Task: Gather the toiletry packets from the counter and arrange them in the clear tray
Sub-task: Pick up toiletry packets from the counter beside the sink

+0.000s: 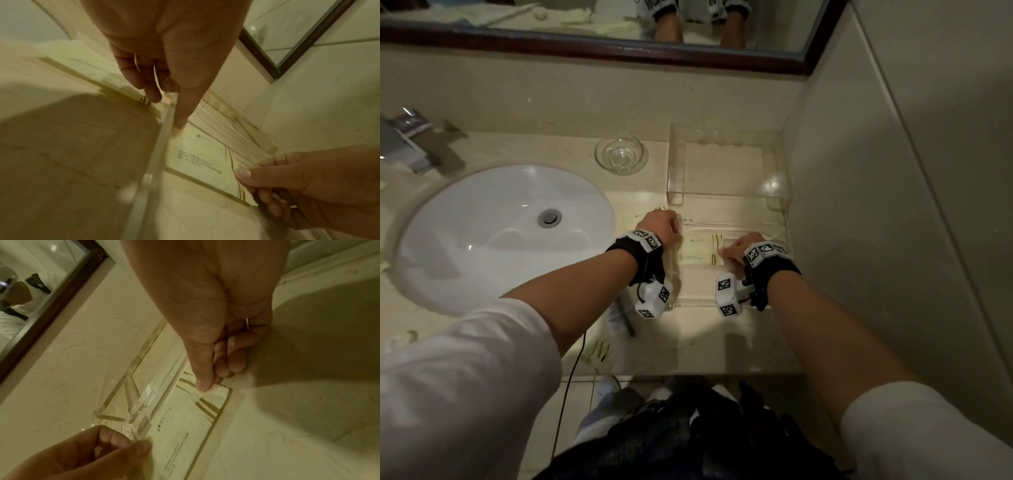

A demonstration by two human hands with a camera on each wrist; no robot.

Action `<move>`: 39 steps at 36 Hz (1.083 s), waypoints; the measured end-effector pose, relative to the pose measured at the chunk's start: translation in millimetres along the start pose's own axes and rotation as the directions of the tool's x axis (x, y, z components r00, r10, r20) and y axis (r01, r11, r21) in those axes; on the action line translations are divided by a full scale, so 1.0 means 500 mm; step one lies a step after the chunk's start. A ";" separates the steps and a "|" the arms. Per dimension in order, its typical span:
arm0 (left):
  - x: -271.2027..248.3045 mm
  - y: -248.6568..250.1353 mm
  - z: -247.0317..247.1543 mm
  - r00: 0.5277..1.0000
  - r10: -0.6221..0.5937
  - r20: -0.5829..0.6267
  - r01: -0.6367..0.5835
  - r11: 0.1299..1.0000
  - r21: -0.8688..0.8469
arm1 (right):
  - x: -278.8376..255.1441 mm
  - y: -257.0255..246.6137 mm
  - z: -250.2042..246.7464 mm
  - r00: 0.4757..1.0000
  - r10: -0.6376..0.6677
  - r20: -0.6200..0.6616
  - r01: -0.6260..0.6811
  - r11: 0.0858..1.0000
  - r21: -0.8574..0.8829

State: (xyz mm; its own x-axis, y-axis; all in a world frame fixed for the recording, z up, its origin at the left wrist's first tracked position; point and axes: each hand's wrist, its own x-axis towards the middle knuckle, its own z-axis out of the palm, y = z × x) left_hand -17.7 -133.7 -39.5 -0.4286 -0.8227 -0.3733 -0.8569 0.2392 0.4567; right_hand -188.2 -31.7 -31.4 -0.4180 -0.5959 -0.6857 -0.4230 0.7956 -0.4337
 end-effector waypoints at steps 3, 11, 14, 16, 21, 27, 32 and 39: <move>-0.005 -0.008 -0.001 1.000 0.003 -0.016 -0.004 0.998 -0.060 | -0.006 -0.001 -0.006 1.000 -0.006 0.025 0.006 1.000 0.002; -0.021 -0.032 0.008 0.993 0.086 -0.084 -0.101 0.975 -0.200 | 0.003 0.002 0.010 0.999 -0.018 -0.032 0.017 1.000 -0.006; -0.027 -0.036 0.010 0.989 0.092 -0.117 -0.119 0.962 -0.245 | -0.002 0.003 0.017 0.999 -0.013 -0.046 0.014 1.000 0.011; -0.032 -0.039 0.010 0.986 0.091 -0.143 -0.127 0.954 -0.271 | -0.008 0.003 0.018 0.999 -0.020 -0.046 0.021 1.000 0.017; -0.037 -0.060 -0.003 0.985 0.106 -0.135 -0.146 0.933 -0.330 | -0.009 0.009 0.023 0.998 -0.045 -0.043 0.046 0.999 0.023; -0.042 -0.098 -0.029 0.996 0.064 -0.061 -0.083 0.910 -0.406 | -0.011 0.012 0.033 0.997 -0.041 -0.070 0.046 0.996 0.073; -0.039 -0.146 -0.071 1.000 0.024 -0.013 -0.027 0.915 -0.402 | -0.015 0.017 0.048 0.987 -0.054 -0.151 0.071 0.991 0.114; -0.024 -0.211 -0.111 0.995 -0.098 0.030 0.099 0.844 -0.527 | -0.046 -0.009 0.055 0.928 -0.146 -0.343 0.206 0.968 0.143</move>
State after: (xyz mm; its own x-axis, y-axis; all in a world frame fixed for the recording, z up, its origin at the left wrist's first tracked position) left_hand 93.6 -177.9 -38.5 -0.3508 -0.8263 -0.4407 -0.6148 -0.1517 0.7740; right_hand -154.4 -18.9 -29.9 -0.6017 -0.7067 -0.3721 -0.3803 0.6632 -0.6446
